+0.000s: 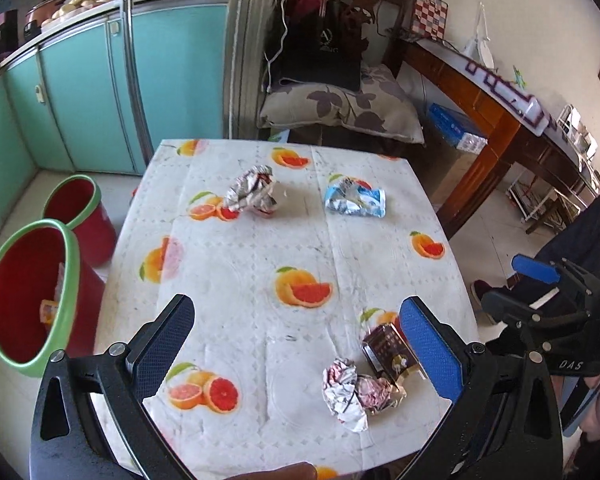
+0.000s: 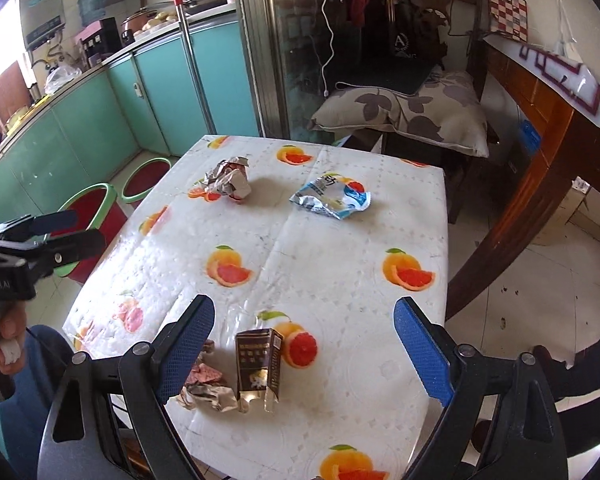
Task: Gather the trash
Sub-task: 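Move both open tools back over the table, then grasp the crumpled silver and pink foil wrappers with the left tool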
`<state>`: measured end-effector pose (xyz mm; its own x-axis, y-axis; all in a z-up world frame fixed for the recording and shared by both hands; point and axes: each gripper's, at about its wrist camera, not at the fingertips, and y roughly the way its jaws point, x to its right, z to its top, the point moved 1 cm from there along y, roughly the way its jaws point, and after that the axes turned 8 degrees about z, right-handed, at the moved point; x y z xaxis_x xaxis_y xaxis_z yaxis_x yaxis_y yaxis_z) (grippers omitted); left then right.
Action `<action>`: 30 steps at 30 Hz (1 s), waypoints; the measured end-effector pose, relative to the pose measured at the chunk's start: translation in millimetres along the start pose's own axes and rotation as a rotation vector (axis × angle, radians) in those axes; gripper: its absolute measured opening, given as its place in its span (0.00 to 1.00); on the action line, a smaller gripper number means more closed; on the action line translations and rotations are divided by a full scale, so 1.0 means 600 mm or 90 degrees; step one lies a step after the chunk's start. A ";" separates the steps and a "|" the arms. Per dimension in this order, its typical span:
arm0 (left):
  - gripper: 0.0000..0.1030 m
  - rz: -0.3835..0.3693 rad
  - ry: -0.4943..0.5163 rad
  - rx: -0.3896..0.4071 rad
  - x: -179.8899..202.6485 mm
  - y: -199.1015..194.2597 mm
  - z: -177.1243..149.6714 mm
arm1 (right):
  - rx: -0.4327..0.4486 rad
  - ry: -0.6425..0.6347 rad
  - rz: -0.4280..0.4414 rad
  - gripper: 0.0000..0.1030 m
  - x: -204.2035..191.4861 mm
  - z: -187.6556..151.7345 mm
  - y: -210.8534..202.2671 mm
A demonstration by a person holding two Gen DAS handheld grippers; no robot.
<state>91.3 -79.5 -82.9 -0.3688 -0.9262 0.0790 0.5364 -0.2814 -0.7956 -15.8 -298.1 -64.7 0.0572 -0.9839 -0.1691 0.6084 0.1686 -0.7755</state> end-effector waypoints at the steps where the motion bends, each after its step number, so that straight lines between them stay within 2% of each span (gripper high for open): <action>1: 1.00 -0.003 0.005 -0.011 0.011 0.008 -0.010 | -0.001 0.001 -0.004 0.89 0.004 -0.004 -0.001; 10: 1.00 -0.012 0.047 -0.126 0.089 0.098 -0.108 | -0.008 0.019 -0.013 0.89 0.029 -0.032 -0.001; 18: 1.00 -0.002 0.015 -0.199 0.088 0.155 -0.140 | -0.013 0.023 -0.010 0.89 0.033 -0.046 0.000; 19: 0.97 0.000 0.015 -0.205 0.087 0.159 -0.141 | -0.014 0.025 -0.010 0.89 0.035 -0.047 0.000; 23: 0.71 -0.016 0.018 -0.224 0.086 0.171 -0.145 | -0.013 0.030 -0.010 0.89 0.038 -0.050 0.001; 25: 0.59 -0.009 0.031 -0.223 0.090 0.175 -0.147 | -0.014 0.029 -0.010 0.89 0.036 -0.050 0.003; 29: 0.46 -0.020 0.029 -0.228 0.086 0.175 -0.142 | -0.015 0.026 -0.009 0.89 0.032 -0.052 0.005; 30: 0.46 -0.016 0.027 -0.223 0.081 0.172 -0.139 | -0.016 0.024 -0.010 0.89 0.030 -0.052 0.006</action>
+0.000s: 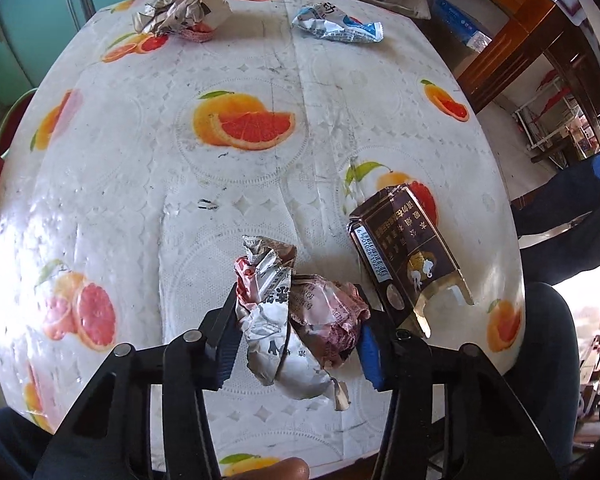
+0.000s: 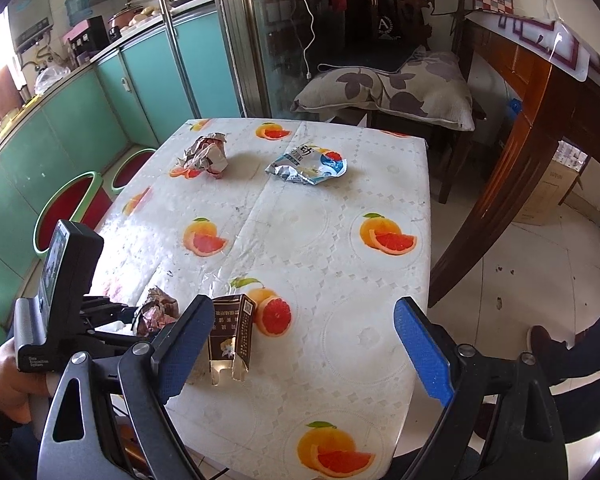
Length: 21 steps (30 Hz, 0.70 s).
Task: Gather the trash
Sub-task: 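Grasp the crumpled silver and pink foil wrappers with the left tool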
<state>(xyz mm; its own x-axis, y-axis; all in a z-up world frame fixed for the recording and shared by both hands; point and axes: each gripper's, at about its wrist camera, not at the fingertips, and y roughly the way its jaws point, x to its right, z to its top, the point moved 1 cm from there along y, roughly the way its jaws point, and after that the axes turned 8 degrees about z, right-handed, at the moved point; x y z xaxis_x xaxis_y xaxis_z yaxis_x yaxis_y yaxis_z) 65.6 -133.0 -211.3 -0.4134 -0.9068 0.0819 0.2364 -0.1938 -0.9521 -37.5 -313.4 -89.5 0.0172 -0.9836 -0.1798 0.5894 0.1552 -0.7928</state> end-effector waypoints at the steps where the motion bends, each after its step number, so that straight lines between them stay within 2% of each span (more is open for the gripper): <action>1: 0.45 0.003 -0.004 0.008 -0.006 -0.006 0.001 | -0.001 0.001 0.002 0.89 -0.002 0.000 0.002; 5: 0.45 0.007 -0.035 0.046 -0.052 -0.046 0.013 | -0.013 -0.007 0.010 0.89 -0.013 -0.004 0.016; 11: 0.45 0.042 -0.083 0.123 -0.137 -0.127 0.024 | -0.044 -0.028 0.028 0.89 -0.051 -0.010 0.053; 15: 0.45 0.074 -0.115 0.169 -0.200 -0.183 0.013 | -0.071 -0.045 0.034 0.89 -0.080 -0.016 0.089; 21: 0.45 0.096 -0.161 0.204 -0.267 -0.235 -0.014 | -0.124 -0.075 0.025 0.89 -0.115 -0.028 0.160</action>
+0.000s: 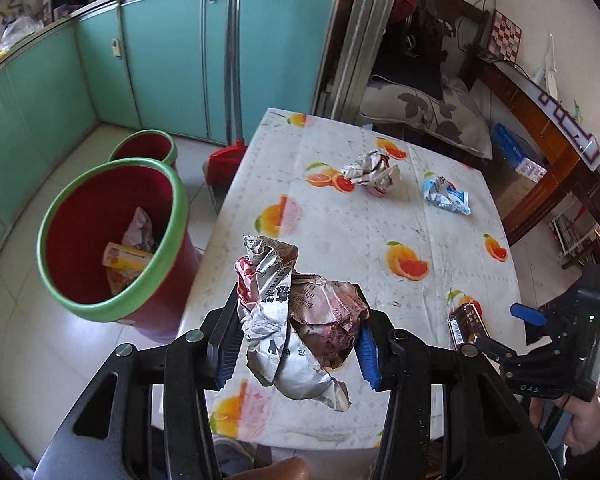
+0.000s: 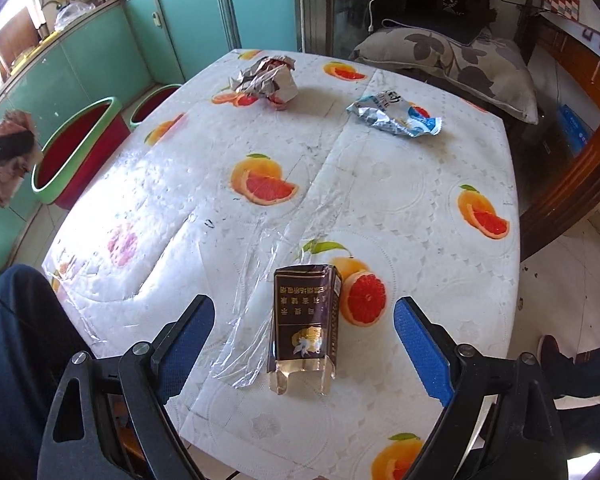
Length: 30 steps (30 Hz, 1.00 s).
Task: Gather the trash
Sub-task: 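Grasp the crumpled silver and pink foil wrappers with the left tool, then grasp the dark brown cigarette box with the right tool, then carry foil and box over the red bucket and open both tools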
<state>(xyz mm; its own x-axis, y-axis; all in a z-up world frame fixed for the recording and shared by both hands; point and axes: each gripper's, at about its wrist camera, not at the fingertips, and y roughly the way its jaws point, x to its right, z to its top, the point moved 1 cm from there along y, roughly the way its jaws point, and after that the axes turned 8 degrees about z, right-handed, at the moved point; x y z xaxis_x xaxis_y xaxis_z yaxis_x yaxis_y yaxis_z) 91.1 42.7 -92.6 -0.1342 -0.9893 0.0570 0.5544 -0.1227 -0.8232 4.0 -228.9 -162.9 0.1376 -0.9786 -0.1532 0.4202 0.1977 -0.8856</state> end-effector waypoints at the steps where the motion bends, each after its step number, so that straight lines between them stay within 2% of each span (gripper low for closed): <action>1: 0.45 0.003 -0.004 0.003 -0.009 -0.005 -0.002 | -0.009 -0.001 -0.003 0.89 -0.001 0.001 0.011; 11: 0.46 0.010 -0.043 0.022 -0.061 -0.031 -0.011 | -0.059 -0.009 -0.043 0.88 -0.019 0.007 0.077; 14: 0.46 0.012 -0.043 0.028 -0.065 -0.033 -0.009 | -0.064 -0.004 -0.047 0.84 -0.017 0.006 0.083; 15: 0.46 0.010 -0.043 0.029 -0.066 -0.033 -0.008 | -0.069 -0.002 -0.050 0.71 -0.015 0.005 0.086; 16: 0.46 0.010 -0.043 0.029 -0.067 -0.033 -0.007 | -0.076 0.001 -0.058 0.52 -0.013 0.003 0.089; 17: 0.46 0.010 -0.043 0.029 -0.067 -0.032 -0.007 | -0.082 0.004 -0.060 0.43 -0.010 0.001 0.092; 30: 0.46 -0.002 -0.035 0.028 -0.055 -0.026 -0.005 | -0.061 0.023 -0.046 0.43 -0.002 0.007 0.058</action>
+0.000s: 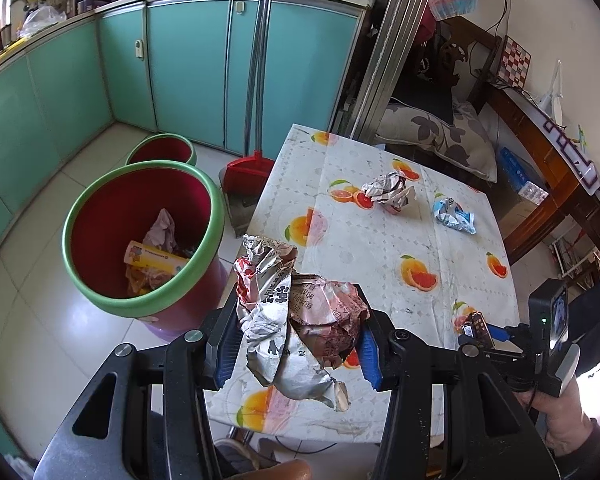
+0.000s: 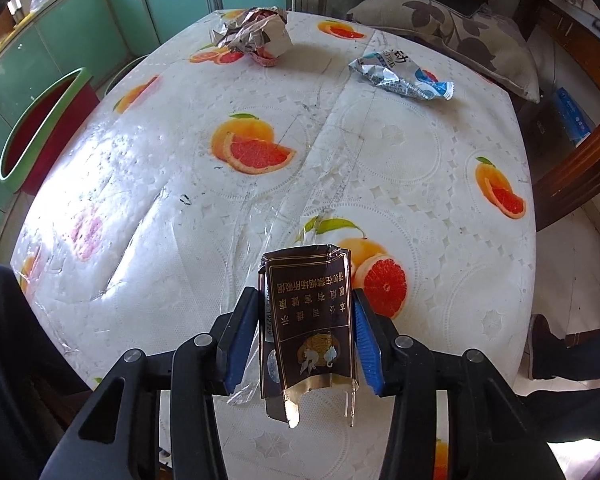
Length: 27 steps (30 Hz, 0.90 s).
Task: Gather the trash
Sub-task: 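Carry foil and box over the red bucket and open both tools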
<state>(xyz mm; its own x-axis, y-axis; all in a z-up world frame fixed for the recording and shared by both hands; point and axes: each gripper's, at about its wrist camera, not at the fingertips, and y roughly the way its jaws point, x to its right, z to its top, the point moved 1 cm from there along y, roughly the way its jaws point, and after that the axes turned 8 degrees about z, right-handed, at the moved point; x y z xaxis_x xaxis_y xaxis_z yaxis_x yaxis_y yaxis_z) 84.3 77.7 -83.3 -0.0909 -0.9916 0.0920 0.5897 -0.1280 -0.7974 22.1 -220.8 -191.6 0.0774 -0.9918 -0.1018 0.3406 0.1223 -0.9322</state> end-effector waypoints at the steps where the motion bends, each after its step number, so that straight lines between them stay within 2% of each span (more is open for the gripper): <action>1: 0.46 -0.002 -0.001 0.001 0.001 -0.001 0.001 | 0.005 -0.001 -0.001 0.43 -0.001 0.003 -0.009; 6: 0.46 -0.001 0.001 0.014 0.005 -0.011 0.007 | 0.044 -0.023 -0.005 0.43 -0.017 0.024 -0.066; 13: 0.46 0.020 -0.008 0.044 -0.019 -0.034 0.030 | 0.108 -0.081 0.010 0.43 -0.090 0.079 -0.137; 21: 0.47 0.057 -0.044 0.069 -0.107 -0.051 0.062 | 0.159 -0.154 0.102 0.43 -0.219 0.178 -0.155; 27: 0.47 0.074 -0.093 0.062 -0.200 -0.043 0.076 | 0.175 -0.226 0.188 0.43 -0.357 0.253 -0.129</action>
<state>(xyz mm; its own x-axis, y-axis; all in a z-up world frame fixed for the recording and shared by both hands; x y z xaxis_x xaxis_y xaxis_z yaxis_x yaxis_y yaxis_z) 116.4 199.2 -46.6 0.0959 -0.9910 0.0938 0.6651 -0.0063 -0.7468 121.5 -11.9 -44.7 0.5026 -0.8459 -0.1784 0.4857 0.4471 -0.7512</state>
